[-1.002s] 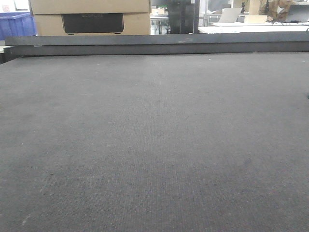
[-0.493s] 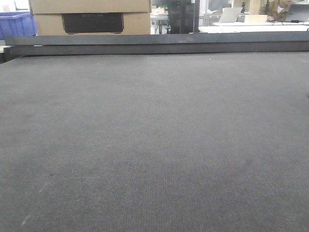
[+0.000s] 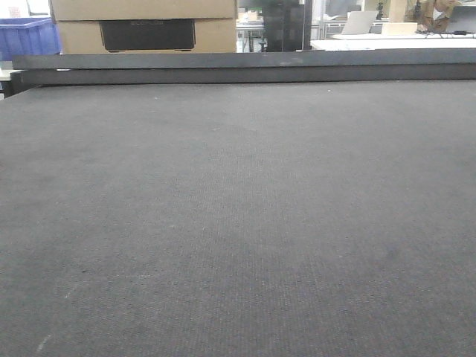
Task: Place cylindrical capacitor in blue bin on shelf
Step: 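Move right gripper toward dark capacitor, left gripper toward orange capacitor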
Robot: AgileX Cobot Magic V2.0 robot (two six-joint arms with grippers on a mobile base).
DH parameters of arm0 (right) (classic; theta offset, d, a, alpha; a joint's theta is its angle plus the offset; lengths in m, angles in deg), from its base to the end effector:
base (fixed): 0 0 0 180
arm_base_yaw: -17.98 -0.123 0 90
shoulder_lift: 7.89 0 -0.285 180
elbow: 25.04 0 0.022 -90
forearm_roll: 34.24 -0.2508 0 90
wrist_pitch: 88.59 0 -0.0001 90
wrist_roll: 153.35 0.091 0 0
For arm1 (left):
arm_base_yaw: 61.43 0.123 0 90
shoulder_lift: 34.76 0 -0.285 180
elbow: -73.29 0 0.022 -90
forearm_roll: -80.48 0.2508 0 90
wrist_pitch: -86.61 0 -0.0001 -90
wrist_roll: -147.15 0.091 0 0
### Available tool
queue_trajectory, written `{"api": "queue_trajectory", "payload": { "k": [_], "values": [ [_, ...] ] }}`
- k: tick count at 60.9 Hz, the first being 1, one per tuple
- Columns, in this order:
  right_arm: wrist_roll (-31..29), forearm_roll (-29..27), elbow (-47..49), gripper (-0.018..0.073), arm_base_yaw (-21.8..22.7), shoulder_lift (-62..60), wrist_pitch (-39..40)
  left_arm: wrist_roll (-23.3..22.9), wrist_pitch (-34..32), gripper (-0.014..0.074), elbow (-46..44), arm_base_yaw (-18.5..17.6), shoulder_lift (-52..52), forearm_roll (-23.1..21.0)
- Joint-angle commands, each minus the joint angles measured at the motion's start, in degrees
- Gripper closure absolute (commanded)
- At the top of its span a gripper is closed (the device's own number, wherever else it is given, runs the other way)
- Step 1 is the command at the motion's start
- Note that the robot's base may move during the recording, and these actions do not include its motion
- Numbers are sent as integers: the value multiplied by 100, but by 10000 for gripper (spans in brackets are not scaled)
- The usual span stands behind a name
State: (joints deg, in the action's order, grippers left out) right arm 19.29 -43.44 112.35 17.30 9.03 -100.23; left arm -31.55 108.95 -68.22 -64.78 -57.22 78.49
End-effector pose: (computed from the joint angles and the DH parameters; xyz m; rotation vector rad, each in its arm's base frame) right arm 0.0183 0.0032 0.3816 -0.0175 1.2399 0.0554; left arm 0.0354 -0.0033 0.3834 0.0464 1.4531 -0.0651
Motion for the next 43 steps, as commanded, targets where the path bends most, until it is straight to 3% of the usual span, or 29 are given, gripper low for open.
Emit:
{"api": "queue_trajectory", "payload": {
  "k": [1, 9, 17, 29, 43],
  "values": [
    [-19, -10, 445, 221, -6, 635, -204, -36, 745, 323, -601, 32, -690, 14],
    [-19, -10, 654, -9, -6, 1644, 17, -36, 729, 116, -898, 7, -1420, -27],
    [-19, 1, 654, -10, -34, 2399, 397, -36, 618, -8, -898, 7, -1842, -52],
    [-19, 1, 427, -10, -34, 3355, 692, -36, 618, -6, -898, -2, -1997, -52],
    [-19, -59, -896, -10, 54, 4494, 2601, -36, 618, -6, -898, -148, -1997, -52]
  ]
}}
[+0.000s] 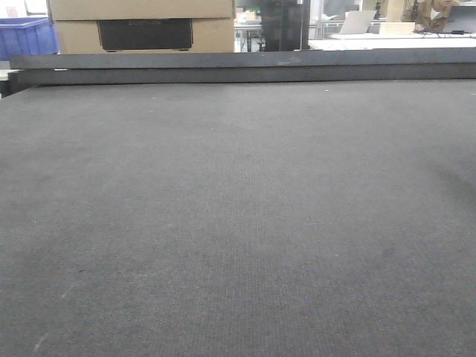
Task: Place cylindrical capacitor in blue bin on shelf
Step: 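Move right gripper toward dark capacitor, left gripper toward orange capacitor, then close right gripper around the dark maroon capacitor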
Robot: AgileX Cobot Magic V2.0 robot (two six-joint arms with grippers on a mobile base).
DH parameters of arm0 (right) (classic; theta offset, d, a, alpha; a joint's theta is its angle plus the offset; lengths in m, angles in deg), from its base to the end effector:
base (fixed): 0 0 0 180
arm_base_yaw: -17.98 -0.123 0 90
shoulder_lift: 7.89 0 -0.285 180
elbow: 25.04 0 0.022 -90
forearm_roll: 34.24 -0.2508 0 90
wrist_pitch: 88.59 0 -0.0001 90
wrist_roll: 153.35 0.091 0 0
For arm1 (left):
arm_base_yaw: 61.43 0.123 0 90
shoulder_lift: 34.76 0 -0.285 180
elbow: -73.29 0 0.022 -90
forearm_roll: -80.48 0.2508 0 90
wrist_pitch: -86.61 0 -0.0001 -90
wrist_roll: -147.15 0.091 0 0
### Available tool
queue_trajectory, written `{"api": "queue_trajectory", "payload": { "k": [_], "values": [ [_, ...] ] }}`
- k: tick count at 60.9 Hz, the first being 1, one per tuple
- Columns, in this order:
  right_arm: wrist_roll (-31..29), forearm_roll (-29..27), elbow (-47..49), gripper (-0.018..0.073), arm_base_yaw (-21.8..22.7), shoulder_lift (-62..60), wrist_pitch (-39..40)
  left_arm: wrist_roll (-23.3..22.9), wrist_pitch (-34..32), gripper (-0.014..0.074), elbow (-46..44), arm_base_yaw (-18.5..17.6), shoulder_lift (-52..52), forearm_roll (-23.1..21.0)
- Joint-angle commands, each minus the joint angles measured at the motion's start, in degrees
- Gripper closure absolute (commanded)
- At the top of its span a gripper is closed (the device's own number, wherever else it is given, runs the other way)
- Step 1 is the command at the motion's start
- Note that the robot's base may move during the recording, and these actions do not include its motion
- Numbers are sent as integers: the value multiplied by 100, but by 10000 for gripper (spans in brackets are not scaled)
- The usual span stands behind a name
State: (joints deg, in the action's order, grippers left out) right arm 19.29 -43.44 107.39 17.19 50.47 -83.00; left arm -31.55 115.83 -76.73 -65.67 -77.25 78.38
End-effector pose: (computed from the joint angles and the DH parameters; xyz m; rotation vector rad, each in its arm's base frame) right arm 0.1872 0.0012 0.3014 0.0268 1.7523 0.0193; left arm 0.1110 -0.0099 0.3935 0.0703 1.7737 -0.0761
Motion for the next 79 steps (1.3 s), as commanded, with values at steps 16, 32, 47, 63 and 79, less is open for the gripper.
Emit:
{"api": "queue_trajectory", "payload": {
  "k": [16, 32, 47, 63, 79],
  "values": [
    [-19, -264, -1014, -10, 531, 1606, 2797, -36, -69, -6, -47, -60, 6, -41],
    [-19, -253, -864, -10, 544, 3238, 4381, -36, -69, -6, -25, -57, 6, -41],
    [-19, -187, 93, -10, 544, 4676, 4622, -36, -69, -6, -25, -57, 6, -41],
    [-19, -187, 936, -10, 544, 5705, 4526, -36, -69, -6, -25, -57, 6, -41],
    [-19, -187, 1101, 25, 544, 6247, 4735, -36, -69, -6, -25, -57, 6, -41]
  ]
}}
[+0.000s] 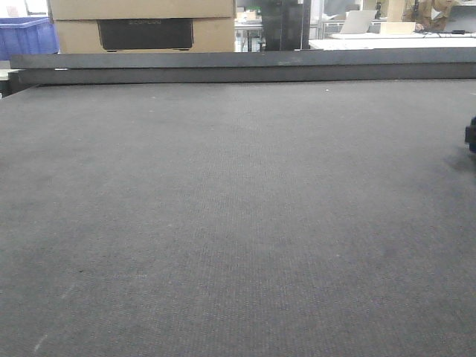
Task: Place cylindrical capacitor in blue bin on shelf
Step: 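Close right gripper around the dark maroon capacitor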
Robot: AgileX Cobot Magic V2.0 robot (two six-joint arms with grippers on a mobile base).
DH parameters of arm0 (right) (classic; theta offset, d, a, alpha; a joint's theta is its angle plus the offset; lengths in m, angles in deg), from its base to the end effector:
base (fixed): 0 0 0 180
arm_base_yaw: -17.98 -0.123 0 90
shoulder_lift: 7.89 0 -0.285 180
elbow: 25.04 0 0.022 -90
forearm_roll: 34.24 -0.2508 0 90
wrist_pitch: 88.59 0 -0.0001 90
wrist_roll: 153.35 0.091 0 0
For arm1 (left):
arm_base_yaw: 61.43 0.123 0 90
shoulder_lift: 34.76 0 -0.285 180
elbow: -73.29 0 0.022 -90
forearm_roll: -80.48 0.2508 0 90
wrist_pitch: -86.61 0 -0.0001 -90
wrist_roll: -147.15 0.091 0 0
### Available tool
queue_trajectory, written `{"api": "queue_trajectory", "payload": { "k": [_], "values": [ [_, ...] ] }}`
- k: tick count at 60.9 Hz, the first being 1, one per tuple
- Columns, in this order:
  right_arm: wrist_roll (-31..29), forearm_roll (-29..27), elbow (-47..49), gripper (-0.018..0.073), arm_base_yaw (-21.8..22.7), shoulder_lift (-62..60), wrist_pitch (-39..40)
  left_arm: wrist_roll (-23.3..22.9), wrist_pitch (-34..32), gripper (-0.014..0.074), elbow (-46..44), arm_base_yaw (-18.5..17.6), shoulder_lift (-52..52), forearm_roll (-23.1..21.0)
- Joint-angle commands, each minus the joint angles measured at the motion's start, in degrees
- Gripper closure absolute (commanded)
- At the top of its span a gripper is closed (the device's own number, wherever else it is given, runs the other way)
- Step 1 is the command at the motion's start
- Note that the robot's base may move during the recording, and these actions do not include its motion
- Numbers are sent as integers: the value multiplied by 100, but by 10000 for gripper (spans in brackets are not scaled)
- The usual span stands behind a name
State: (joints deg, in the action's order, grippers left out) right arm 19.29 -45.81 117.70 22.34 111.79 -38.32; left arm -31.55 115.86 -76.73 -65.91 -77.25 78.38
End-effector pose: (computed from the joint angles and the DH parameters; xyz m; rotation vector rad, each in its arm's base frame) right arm 0.3434 -0.0402 0.1217 0.1794 1.8641 -0.1962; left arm 0.1110 -0.0103 0.3935 0.0741 1.7742 -0.0791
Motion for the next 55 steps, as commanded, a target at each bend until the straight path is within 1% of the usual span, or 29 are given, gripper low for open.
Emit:
{"api": "queue_trajectory", "payload": {
  "k": [1, 4, 7, 16, 24, 25, 34, 38, 43, 46, 50, 55],
  "values": [
    [-19, 50, 70, 38, 29, 145, 308, -36, -62, -6, -14, -34, 6, -41],
    [-19, 50, 70, 95, 29, 172, 403, -36, -52, -6, -14, -34, 6, -41],
    [-19, 50, 70, 185, 29, 182, 415, -36, -28, -6, -14, -34, 6, -41],
    [-19, 50, 70, 523, 29, 182, 564, -36, -18, -6, -14, -34, 6, -41],
    [-19, 50, 70, 714, 29, 92, 620, -36, -18, -6, -14, -34, 6, -41],
    [-19, 50, 59, 725, 29, 47, 609, -36, -18, -6, -14, -34, 6, -41],
    [-19, 82, -8, 721, 19, -504, 383, -36, 41, -6, -14, -34, 6, -41],
    [-19, 142, -89, 721, -16, -946, 111, -36, 114, -6, -14, -34, -21, -30],
    [-19, 300, -145, 721, -112, -1689, -709, -36, 111, -6, 135, -34, -62, -16],
    [-19, 421, -145, 721, -196, -2165, -1420, -36, -9, -6, 336, -34, -62, -16],
    [-19, 506, -145, 721, -322, -2810, -2040, -36, -312, -6, 680, -34, -146, -4],
    [-19, 530, -145, 721, -503, -3465, -2612, -36, -913, -5, 1212, -34, -258, 7]
  ]
}}
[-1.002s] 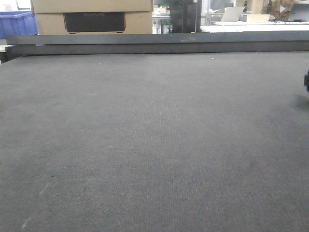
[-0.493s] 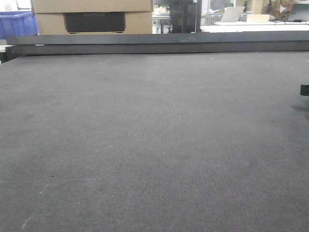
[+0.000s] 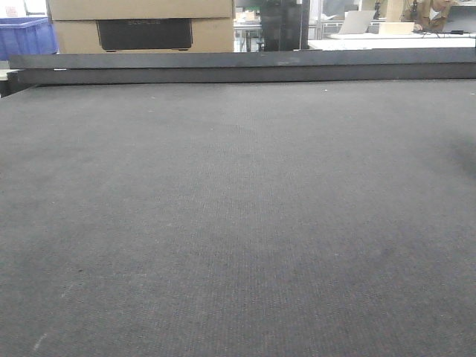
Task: Place cylindrical capacitor in blue bin on shelf
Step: 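Close right gripper around the dark maroon capacitor, then close left gripper around the orange capacitor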
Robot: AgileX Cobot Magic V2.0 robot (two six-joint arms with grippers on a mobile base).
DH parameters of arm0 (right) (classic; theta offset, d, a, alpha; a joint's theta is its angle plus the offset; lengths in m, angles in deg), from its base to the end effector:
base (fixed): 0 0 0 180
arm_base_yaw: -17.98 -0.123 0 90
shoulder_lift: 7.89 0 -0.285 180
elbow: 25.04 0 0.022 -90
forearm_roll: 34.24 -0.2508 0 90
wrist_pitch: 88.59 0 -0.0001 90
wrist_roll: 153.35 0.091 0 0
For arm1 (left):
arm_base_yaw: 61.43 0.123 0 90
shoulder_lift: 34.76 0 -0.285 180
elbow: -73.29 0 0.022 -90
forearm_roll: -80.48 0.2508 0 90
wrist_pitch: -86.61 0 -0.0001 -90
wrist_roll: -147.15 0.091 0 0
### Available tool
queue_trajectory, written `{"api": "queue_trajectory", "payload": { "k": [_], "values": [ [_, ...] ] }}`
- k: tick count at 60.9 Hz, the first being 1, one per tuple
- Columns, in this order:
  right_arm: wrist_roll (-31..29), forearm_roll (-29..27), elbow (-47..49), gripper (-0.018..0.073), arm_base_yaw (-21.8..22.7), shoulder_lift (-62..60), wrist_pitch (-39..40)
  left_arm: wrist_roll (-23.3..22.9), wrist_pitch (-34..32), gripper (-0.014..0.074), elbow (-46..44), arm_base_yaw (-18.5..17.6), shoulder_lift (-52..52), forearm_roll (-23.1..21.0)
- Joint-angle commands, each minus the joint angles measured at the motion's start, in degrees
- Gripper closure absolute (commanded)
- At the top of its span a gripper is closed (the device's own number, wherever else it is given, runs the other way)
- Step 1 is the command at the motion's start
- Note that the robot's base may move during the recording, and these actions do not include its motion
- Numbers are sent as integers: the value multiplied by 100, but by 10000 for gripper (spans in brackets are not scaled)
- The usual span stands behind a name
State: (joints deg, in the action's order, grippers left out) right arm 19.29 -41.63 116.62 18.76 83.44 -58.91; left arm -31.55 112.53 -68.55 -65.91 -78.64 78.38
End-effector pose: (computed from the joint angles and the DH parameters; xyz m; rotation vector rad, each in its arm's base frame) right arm 0.3030 -0.0099 0.2486 0.0443 1.7484 -0.0776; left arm 0.1259 -0.0113 0.3489 0.0750 1.8832 -0.0757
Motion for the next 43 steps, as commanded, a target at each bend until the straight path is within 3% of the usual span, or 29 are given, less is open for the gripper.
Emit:
{"api": "queue_trajectory", "payload": {
  "k": [1, 14, 23, 31, 35, 43],
  "values": [
    [-19, 113, -37, 721, -186, -791, -677, -36, -791, -5, 539, -34, -171, 7],
    [-19, 113, -37, 721, -326, -2167, -1883, -36, -3574, -5, 1873, -34, -1000, 7],
    [-19, 113, -37, 721, -326, -2669, -2248, -36, -4857, -5, 2060, -1, -2012, 7],
    [-19, 113, -37, 721, -326, -2818, -2431, -36, -6172, -5, 2038, 91, -3031, -414],
    [-19, 113, -37, 721, -326, -2818, -2508, -36, -6570, -5, 1966, 148, -3504, -482],
    [-19, 113, -37, 721, -326, -2818, -2575, -36, -6608, -5, 1490, 138, -4468, -326]
  ]
}}
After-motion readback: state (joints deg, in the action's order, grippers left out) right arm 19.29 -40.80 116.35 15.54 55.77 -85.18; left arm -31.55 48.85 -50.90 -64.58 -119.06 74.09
